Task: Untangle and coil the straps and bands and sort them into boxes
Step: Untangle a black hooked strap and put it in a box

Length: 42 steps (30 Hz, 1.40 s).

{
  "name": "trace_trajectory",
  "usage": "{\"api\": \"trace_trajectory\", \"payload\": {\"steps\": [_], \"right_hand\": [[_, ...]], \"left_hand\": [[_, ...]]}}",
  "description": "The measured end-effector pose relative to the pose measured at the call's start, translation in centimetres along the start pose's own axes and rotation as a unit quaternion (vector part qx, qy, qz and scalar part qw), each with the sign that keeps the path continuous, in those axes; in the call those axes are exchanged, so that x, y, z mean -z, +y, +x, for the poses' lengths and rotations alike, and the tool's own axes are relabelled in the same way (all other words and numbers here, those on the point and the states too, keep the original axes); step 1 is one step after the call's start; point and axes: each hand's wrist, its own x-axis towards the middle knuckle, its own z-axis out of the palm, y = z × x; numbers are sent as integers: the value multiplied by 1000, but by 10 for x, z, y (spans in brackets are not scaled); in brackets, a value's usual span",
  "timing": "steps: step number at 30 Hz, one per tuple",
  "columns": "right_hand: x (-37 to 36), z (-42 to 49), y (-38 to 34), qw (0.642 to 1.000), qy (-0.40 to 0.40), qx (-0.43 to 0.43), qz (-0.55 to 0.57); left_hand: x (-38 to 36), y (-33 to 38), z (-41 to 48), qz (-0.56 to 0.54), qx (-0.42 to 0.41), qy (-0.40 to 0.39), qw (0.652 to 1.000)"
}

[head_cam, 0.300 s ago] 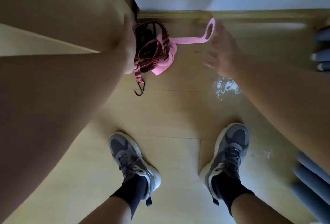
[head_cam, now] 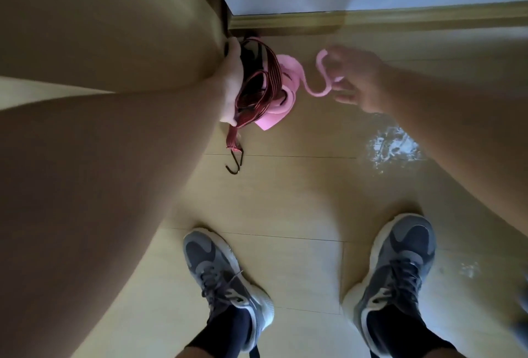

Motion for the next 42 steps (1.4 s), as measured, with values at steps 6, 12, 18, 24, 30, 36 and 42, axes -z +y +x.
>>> {"api": "trace_trajectory", "payload": {"steps": [6, 12, 18, 24, 30, 36, 42], "right_hand": [[-35, 5, 15, 998, -51, -13, -34], [-65, 0, 14, 996, -81, -2, 27], [-74, -5, 28, 990, -90, 15, 109], [-69, -27, 37, 970, -143, -1, 199], [-57, -74, 28, 979, -132, -12, 155], [-51, -162, 8, 976, -123, 9, 179], [-36, -250, -26, 977, -96, 46, 187]], "left_hand": [[0, -4, 2, 10, 15, -29, 999], [-21, -17, 26, -35, 3, -6, 999], [-43, -37, 20, -84, -31, 79, 993], [-62, -63, -1, -158, -50, -80, 983], [-51, -65, -57, -236, -63, -102, 964], [-37, -49, -150, -199, -68, -20, 977], [-25, -29, -237, -213, -105, -73, 969]]}}
